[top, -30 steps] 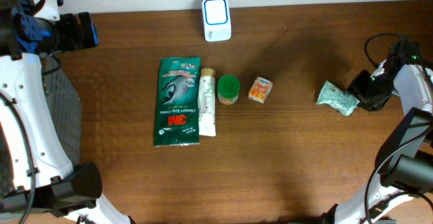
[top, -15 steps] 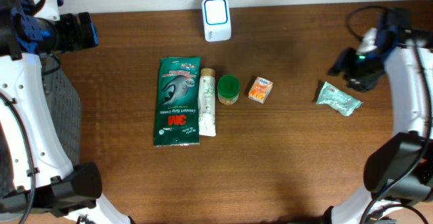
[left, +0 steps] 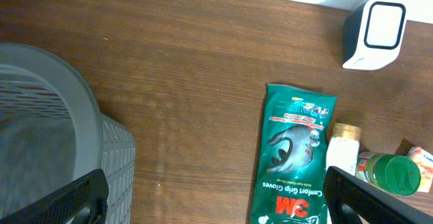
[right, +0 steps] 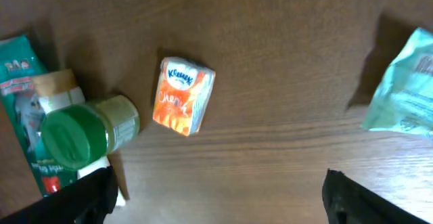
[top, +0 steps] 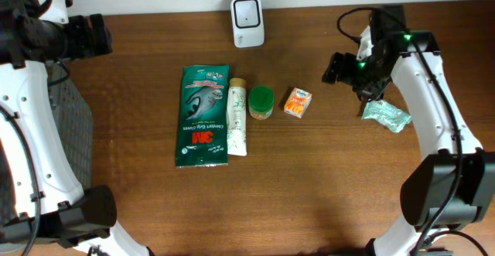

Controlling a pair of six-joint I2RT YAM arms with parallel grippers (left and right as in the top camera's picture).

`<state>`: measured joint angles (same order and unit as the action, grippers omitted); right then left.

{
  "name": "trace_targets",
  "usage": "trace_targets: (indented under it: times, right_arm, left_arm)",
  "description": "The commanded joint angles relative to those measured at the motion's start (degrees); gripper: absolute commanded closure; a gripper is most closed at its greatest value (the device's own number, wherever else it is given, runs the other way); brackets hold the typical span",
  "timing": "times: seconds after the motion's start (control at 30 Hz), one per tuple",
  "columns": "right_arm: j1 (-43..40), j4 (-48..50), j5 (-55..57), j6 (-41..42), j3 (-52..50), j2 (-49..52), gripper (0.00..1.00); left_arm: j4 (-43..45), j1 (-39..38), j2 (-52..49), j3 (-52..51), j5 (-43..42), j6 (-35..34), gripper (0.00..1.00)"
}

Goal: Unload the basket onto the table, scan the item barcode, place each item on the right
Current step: 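Move the right gripper to the orange Kleenex box and grasp it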

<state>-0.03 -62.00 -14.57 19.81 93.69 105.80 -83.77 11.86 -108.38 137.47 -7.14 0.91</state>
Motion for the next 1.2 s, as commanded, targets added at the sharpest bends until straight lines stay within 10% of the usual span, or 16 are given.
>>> trace_targets:
  times: [0.0,0.83,1.17]
  right_arm:
    - [1.27,2.25,-0.96,2.14,-4.79,-0.22,0.06]
    - [10.54,11.85,-1.31,3.69,-9.81,4.15,0.21]
    - [12.07,16.94,2.34,9.25,-9.86,10.78,0.46]
  left_arm:
    - [0.09,-0.07,-0.02,0.31,-0.59,0.46,0.01]
    - [0.09,-0.07,-0.02,0.31,-0.59,0.46,0.01]
    - [0.09,-0.07,-0.02,0.31,-0.59,0.46,0.01]
